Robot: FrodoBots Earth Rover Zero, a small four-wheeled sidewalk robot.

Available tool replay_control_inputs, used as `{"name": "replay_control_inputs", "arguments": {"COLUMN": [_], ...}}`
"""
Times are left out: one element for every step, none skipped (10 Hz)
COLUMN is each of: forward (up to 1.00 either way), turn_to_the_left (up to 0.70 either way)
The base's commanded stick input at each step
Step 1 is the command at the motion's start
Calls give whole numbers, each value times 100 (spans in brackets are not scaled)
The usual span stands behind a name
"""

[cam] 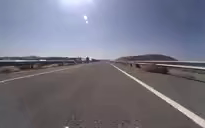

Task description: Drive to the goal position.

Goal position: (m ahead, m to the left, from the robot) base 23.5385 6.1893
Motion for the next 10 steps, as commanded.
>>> {"name": "replay_control_inputs", "arguments": {"forward": [100, 100, 100, 100, 100, 100, 100, 100, 100, 100], "turn_to_the_left": [0, 0, 0, 0, 0, 0, 0, 0, 0, 0]}}
